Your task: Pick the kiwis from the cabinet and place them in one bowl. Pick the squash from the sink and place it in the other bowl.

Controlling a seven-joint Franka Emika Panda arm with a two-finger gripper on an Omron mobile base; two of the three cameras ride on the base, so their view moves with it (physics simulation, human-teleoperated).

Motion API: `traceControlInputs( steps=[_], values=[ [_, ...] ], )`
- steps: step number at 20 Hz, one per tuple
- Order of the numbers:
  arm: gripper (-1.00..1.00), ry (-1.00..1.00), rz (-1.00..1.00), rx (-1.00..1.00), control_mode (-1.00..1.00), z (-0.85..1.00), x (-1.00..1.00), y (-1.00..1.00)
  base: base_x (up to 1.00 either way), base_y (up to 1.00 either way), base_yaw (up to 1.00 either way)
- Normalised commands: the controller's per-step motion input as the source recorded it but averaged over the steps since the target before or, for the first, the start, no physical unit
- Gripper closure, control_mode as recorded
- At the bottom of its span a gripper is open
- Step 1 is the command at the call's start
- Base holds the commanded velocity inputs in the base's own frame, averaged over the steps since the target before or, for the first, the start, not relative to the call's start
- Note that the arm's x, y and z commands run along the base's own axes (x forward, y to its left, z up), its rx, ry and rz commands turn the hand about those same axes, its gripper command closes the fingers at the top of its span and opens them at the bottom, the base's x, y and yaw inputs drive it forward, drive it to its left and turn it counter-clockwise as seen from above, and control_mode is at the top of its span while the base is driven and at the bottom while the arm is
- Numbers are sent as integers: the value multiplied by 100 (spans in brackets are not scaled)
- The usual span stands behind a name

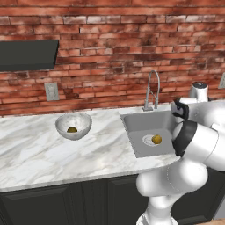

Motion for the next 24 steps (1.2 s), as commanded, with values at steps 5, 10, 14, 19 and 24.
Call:
traceControlInputs(
  steps=[5, 10, 14, 19, 24],
  values=[
    [-100, 23, 22, 8, -100, -5, 9, 77, 0, 0, 0],
    [-100, 18, 21, 9, -100, -30, 21, 66, 0, 0, 0],
    [-100, 6, 7, 5, -100, -51, 13, 27, 0, 0, 0],
    [-100, 1, 1, 7, -100, -46, 17, -1, 0, 0, 0],
    [-100, -9, 2, 3, -100, -31, 26, 0, 0, 0, 0]
  ],
)
